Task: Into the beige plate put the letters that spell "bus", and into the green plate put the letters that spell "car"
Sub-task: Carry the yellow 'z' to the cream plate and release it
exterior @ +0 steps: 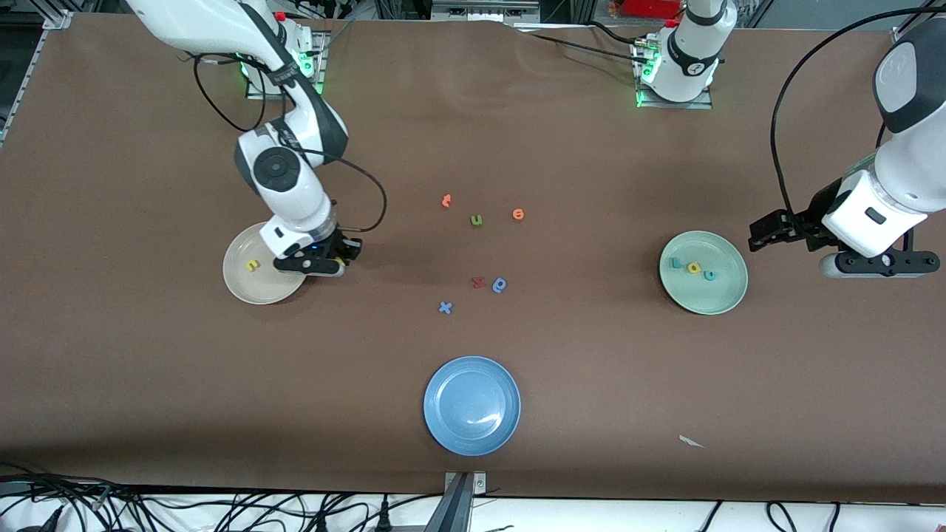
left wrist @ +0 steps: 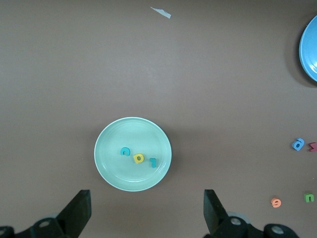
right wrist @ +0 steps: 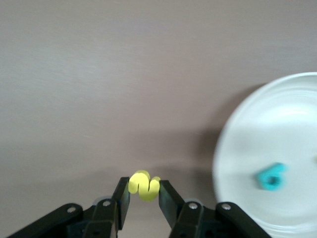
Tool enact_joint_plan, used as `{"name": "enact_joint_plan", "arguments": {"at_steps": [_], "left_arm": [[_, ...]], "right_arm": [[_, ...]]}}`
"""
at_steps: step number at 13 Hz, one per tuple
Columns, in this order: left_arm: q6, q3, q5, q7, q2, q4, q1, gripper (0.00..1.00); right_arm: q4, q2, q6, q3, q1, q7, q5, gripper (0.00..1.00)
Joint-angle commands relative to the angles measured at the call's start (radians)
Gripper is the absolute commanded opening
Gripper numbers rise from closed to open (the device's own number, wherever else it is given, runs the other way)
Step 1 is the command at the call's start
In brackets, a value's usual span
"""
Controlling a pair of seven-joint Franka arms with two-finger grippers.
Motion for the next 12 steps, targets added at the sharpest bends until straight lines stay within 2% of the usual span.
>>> {"name": "enact_joint_plan", "arguments": {"at_steps": [1, 6, 9, 10, 12], "left_arm": [[-0.009, 0.003, -0.008, 0.017, 0.001, 0.010, -0.004, 1.00], [-0.009, 0.003, -0.008, 0.017, 0.001, 0.009, -0.004, 1.00], [-0.009, 0.003, -0.008, 0.017, 0.001, 0.010, -0.004, 1.00], [-0.009, 0.003, -0.008, 0.017, 0.001, 0.009, -0.004, 1.00], [-0.009, 0.003, -0.008, 0.017, 0.001, 0.010, -0.004, 1.00]], "right_arm": [[-0.098, -0.081, -0.022, 0.046, -0.096, -0.087, -0.014, 0.18], [-0.193, -0.115, -0.005, 0.048, -0.225, -0.302, -0.012, 0.20], [-0.210, -0.104, 0.045, 0.040, -0.267, -0.403, -0.011, 0.31], [-0.210, -0.097, 0.053, 0.036, -0.279, -0.439, -0.011, 0.47], [-0.208, -0.083, 0.082, 0.017, -0.291, -0.482, -0.011, 1.00]]}}
